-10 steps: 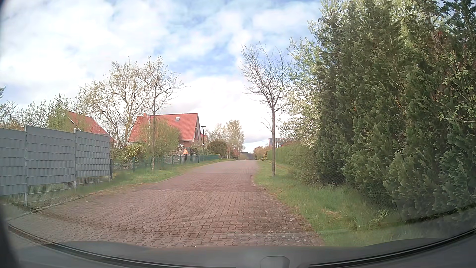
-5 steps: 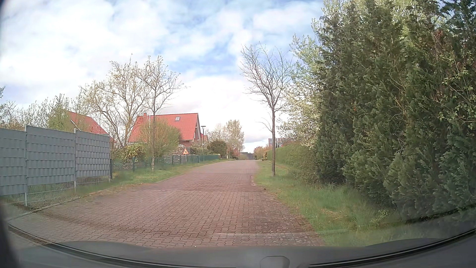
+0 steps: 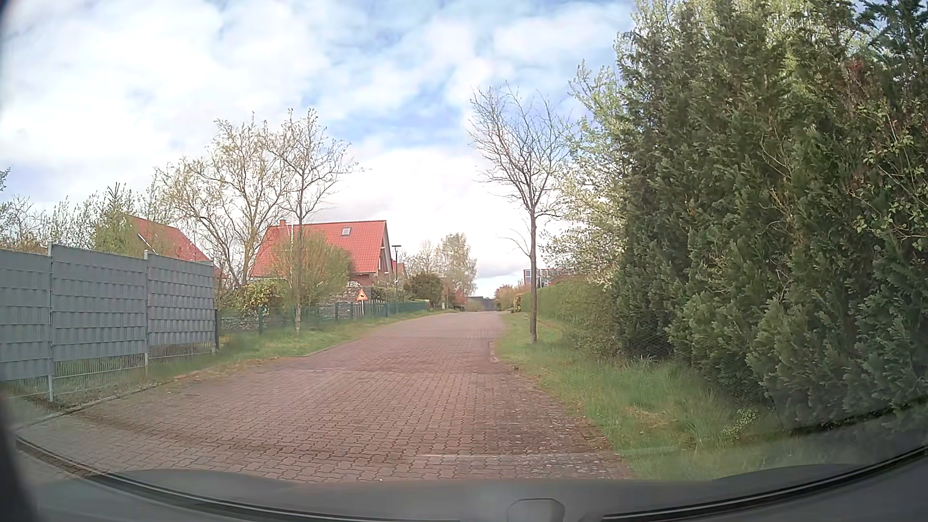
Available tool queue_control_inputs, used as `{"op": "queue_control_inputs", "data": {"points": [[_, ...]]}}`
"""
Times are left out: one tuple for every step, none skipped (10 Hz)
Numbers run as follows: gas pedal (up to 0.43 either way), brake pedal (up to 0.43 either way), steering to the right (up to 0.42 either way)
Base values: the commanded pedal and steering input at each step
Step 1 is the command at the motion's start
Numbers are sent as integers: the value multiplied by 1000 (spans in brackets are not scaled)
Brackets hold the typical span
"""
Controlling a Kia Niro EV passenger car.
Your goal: Follow the waypoints while adhering to traffic rules and regulations
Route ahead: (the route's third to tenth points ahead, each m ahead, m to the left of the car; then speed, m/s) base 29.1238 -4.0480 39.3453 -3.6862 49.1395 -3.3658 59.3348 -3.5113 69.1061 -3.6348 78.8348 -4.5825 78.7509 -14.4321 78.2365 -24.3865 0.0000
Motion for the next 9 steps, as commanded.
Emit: {"op": "queue_control_inputs", "data": {"points": [[0, 250, -6], [0, 250, -6], [0, 250, -6], [0, 250, -6], [0, 250, -6], [0, 250, -6], [0, 250, -6], [0, 250, -6], [0, 250, -6]]}}
